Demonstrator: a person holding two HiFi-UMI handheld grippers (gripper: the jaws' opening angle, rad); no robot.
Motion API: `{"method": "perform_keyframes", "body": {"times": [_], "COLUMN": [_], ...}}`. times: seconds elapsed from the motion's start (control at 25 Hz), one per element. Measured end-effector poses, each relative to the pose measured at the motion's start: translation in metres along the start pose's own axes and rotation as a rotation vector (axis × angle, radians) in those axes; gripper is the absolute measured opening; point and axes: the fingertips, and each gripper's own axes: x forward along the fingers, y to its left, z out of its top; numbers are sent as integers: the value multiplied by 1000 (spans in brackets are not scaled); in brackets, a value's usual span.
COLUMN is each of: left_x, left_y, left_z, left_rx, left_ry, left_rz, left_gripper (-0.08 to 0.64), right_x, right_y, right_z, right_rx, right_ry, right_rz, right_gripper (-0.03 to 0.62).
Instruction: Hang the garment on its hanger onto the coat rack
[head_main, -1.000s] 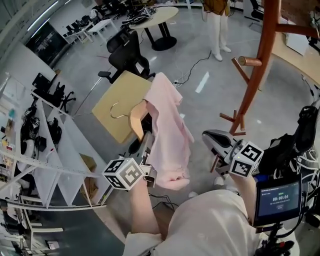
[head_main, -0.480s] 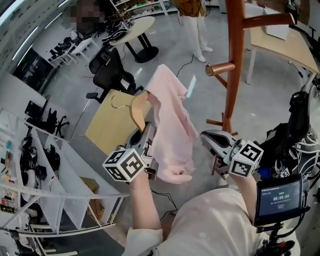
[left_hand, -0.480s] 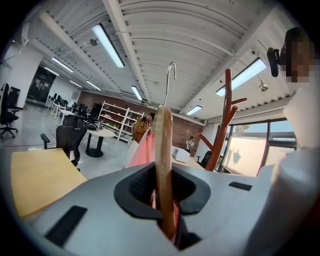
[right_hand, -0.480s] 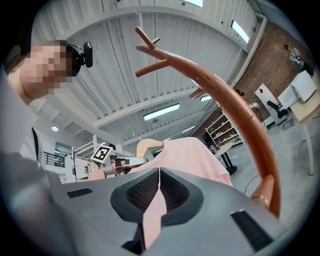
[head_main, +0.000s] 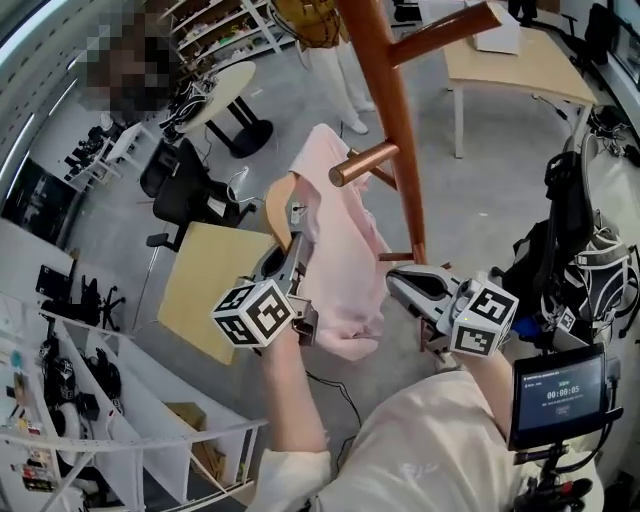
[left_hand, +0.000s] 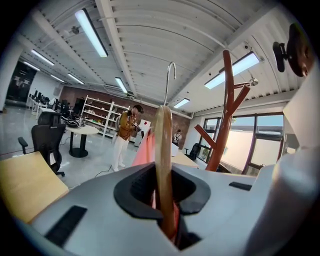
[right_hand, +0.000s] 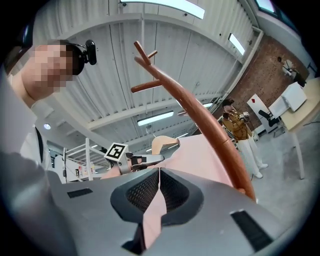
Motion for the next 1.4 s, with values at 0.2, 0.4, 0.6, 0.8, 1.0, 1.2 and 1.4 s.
{"method": "perform_keyframes", "body": {"times": [0.2,0.4,0.6,0.8,1.0,1.2,1.4], "left_x": [30,53,68,81,90,95,99], "left_y": [-20,-40,-59,-79,-92,-97,-100], "left_z": [-7,-21,-33,-41,-50,-58,-69], "left_rx": [25,25,30,64,89,99,105], "left_ry": [38,75,101,126,151,173,200], "left_rz": [-62,-126,-174,-212,-240,-246,-248], "left_gripper": [38,38,38,38,38,38,38], "right_x": [-17,-35,-51,-60,-65,-70,-73], "right_y": [-12,-26,-35,-41,-41,-44,-44], "right_z": [9,10,8,7,5,4,3], "right_rx": [-3,-14,-18,-15,-12,-6,0], "right_ry": [-29,-35,-31,-30,-28,-31,-36], "right_rz": [-52,-126,-184,-213,-229,-240,-243], "right_gripper": [13,12,12,12,12,12,12]}}
